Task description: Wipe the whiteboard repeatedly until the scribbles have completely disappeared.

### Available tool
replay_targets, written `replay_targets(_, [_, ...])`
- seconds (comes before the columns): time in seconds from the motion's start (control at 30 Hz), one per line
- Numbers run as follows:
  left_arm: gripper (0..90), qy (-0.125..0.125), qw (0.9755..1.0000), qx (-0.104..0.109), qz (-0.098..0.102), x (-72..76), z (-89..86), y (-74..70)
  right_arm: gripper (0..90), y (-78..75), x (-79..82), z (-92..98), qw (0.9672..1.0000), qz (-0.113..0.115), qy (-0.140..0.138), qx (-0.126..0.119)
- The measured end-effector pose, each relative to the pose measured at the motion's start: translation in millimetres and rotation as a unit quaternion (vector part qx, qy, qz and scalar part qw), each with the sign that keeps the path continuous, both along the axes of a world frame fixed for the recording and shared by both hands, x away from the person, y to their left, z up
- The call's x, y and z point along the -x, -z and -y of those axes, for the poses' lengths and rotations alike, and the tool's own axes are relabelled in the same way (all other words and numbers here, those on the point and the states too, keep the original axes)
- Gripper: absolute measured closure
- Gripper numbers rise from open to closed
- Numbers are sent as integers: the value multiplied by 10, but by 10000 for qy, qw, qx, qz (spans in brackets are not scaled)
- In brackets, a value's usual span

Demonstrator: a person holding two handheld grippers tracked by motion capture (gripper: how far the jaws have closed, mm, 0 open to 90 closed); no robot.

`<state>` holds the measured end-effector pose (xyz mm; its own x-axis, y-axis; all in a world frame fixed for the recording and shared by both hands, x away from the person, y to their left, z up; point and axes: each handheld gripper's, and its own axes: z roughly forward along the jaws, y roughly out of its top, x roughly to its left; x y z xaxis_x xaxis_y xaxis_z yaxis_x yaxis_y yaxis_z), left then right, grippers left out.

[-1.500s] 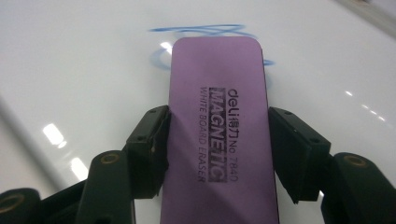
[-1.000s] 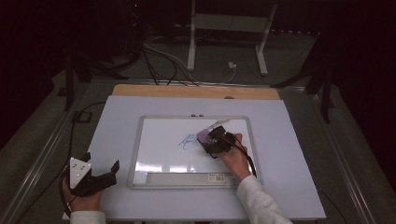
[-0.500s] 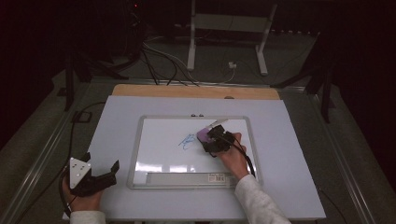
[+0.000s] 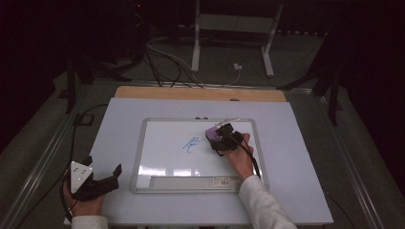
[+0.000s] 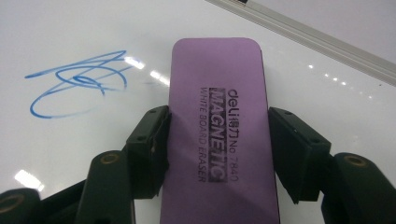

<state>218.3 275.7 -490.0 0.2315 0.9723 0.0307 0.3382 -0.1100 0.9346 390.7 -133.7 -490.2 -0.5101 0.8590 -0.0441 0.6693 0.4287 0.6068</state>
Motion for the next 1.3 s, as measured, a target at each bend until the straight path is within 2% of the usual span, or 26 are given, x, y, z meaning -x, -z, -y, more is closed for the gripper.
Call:
replay_targets(0.03, [5,0,10000,4,-1,-3,3,3,410,-3,18,-24,9999,52,-25,86])
replay_targets(0.07, [5,5,10000,9,-1,-4,6,4,411,-4,34,-50,9999,23,-130,61])
replay_targets(0.17, [5,5,10000,-4,6,-1,7,-1,411,-7,108,-148,9981,-185,-573,-134])
replay_targets(0.23, [5,-1,10000,0,6,2,6,-1,411,-7,175,-224,9948,-312,-934,-248])
replay_targets(0.33, [5,4,10000,-2,2,4,-1,-1,411,-14,259,-319,9903,-320,-1339,-193])
replay_targets(0.4, [5,-1,10000,5,7,6,-4,-1,411,-17,252,-322,9910,-251,-1307,-117])
replay_targets(0.5, [5,-6,10000,22,15,8,-9,-2,411,-13,154,-229,9973,19,-724,115])
replay_targets(0.6, [5,-2,10000,16,7,1,-11,4,411,5,67,-108,9996,-42,-267,-80])
replay_targets(0.63, [5,-1,10000,20,5,-3,-7,7,411,9,66,-102,9996,-67,-220,-132])
replay_targets(0.67, [5,2,10000,22,-3,-5,-3,10,411,5,84,-121,9997,-19,-252,-55])
replay_targets(0.8, [5,19,10000,-8,-5,-7,8,6,411,-3,206,-280,9962,-159,-843,-135])
replay_targets(0.87, [5,8,10000,-1,7,-2,8,2,410,3,285,-379,9918,-247,-1224,-260])
replay_targets(0.93, [5,5,10000,9,9,3,2,1,411,-3,368,-473,9879,-240,-1520,-209])
replay_targets(1.0, [5,0,10000,17,5,2,-3,5,411,-14,405,-523,9862,-213,-1638,-118])
replay_targets(1.07, [5,4,10000,14,9,6,-5,2,410,-16,381,-514,9869,-229,-1593,-101])
replay_targets(1.13, [5,-9,10000,25,18,10,-7,-2,410,-17,317,-470,9916,-58,-1287,63])
replay_targets(1.2, [5,-12,10000,35,18,9,-10,-1,410,-10,241,-402,9947,-18,-1024,67])
replay_targets(1.27, [5,-13,10000,46,25,8,-11,0,410,0,159,-313,9979,52,-647,76])
replay_targets(1.3, [5,-9,10000,37,20,8,-12,0,410,6,129,-277,9987,33,-506,17])
